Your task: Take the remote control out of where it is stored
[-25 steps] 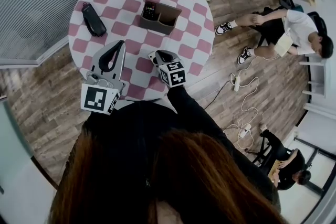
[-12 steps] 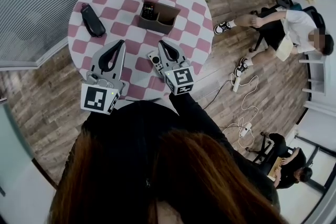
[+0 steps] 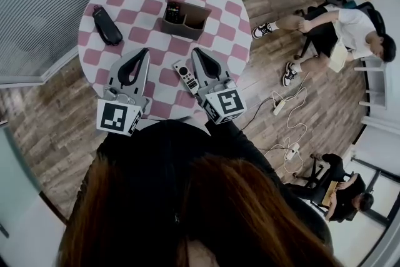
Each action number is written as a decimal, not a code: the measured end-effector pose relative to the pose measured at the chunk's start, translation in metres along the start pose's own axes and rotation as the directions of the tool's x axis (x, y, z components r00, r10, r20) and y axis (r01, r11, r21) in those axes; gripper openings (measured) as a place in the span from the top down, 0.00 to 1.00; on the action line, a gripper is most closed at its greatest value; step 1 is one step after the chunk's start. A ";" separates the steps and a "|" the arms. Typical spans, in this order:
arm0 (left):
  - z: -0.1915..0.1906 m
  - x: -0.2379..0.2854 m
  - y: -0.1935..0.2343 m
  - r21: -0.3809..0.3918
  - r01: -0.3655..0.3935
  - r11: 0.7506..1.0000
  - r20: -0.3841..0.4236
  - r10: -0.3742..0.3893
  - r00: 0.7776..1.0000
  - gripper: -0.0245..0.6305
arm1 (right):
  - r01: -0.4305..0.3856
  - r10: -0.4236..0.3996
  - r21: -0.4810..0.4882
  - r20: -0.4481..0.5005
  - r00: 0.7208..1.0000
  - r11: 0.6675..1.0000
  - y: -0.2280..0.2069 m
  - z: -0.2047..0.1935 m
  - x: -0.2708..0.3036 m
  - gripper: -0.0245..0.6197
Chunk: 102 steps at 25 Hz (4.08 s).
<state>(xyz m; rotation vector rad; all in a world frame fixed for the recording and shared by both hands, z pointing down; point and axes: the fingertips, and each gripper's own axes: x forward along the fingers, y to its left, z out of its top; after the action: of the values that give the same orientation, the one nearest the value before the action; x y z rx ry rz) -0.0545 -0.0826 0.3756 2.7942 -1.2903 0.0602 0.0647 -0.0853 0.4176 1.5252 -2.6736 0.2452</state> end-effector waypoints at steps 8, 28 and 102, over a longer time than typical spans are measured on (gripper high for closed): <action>-0.004 0.003 -0.003 0.003 0.020 1.000 -0.011 -0.020 1.000 0.95 | -0.013 0.014 -0.032 0.026 1.000 0.999 0.009 0.027 -0.012 0.94; -0.005 0.010 -0.004 0.026 0.025 0.999 -0.017 -0.025 1.000 0.95 | -0.016 0.016 -0.012 0.017 1.000 1.000 0.009 0.031 -0.001 0.94; -0.001 -0.056 0.053 0.014 -0.135 0.991 -0.031 0.135 0.990 0.95 | 0.595 -0.566 -0.061 -0.402 0.720 0.801 -0.084 -0.123 0.194 0.65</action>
<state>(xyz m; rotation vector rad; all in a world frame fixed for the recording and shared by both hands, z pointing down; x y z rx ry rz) -0.1309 -0.0747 0.3754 2.6995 -1.4743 0.1184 0.0340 -0.2723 0.5727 1.9842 -1.7778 0.5496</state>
